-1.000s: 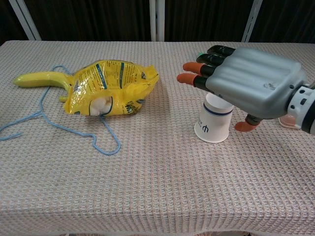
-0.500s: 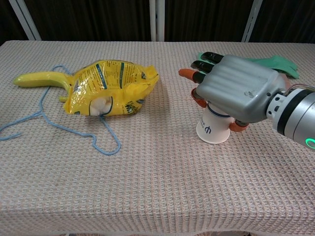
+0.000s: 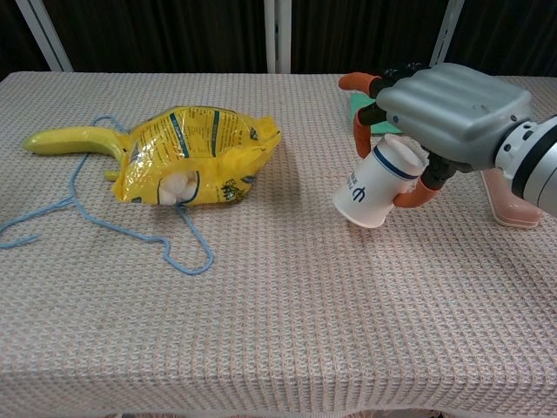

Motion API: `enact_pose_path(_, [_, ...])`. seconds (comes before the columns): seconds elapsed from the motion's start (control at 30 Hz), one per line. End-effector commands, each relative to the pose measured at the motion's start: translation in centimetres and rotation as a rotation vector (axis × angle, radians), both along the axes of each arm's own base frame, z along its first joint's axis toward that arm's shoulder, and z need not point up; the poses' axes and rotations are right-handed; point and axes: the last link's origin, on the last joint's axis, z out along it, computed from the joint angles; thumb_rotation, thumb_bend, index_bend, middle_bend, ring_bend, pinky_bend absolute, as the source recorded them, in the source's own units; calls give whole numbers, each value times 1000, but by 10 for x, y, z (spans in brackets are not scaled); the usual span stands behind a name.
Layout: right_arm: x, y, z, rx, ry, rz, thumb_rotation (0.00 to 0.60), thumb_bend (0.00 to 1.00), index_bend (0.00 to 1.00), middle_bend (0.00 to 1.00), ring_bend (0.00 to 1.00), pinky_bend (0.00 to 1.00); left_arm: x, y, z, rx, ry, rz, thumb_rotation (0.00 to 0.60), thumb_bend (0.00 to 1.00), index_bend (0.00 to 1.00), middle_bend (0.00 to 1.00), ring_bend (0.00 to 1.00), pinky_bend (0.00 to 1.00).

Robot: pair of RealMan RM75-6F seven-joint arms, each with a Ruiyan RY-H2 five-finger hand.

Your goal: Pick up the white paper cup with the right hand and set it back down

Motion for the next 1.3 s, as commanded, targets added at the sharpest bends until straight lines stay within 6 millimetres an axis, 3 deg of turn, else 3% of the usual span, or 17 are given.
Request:
enact_pose_path(0.03, [-47,-36,18,94,-558,-288,600,143,590,22,0,0,0,1,-1,-6,0,-1,600,93,34,0,0,6])
enact_pose_path(0.2, [-70,-42,9,178,-748,-428,600,142,595,27,0,0,-1,3,-4,-12,4,5,600,93,34,0,0,6])
enact_pose_path(0.33, [-80,-45,3,210,-772,-490,600,134,579,26,0,0,-1,3,-4,-14,5,9,600,93,34,0,0,6])
enact_pose_path(0.4, [-83,-46,4,216,-757,-493,600,111,486,19,0,0,-1,3,-4,-15,5,9,600,93,34,0,0,6])
enact_pose_path(0.57, [-84,-45,10,232,-682,-483,600,35,50,0,0,0,-2,3,-4,-17,4,10,600,93,34,0,0,6])
enact_pose_path(0.63, [-82,-44,16,226,-623,-451,600,27,3,0,0,0,-2,3,-4,-16,4,10,600,93,34,0,0,6])
enact_pose_path(0.97, [-42,-38,40,47,-142,-113,600,26,0,0,0,0,-2,3,-4,-17,1,12,600,93,34,0,0,6])
enact_pose_path(1.13, [-26,-50,25,-85,30,-70,600,26,0,0,0,0,-2,3,-3,-14,-3,11,600,92,34,0,0,6])
enact_pose_path(1.3, [-23,-66,5,-116,57,-157,600,24,0,0,0,0,-5,4,-3,-16,-5,18,600,93,34,0,0,6])
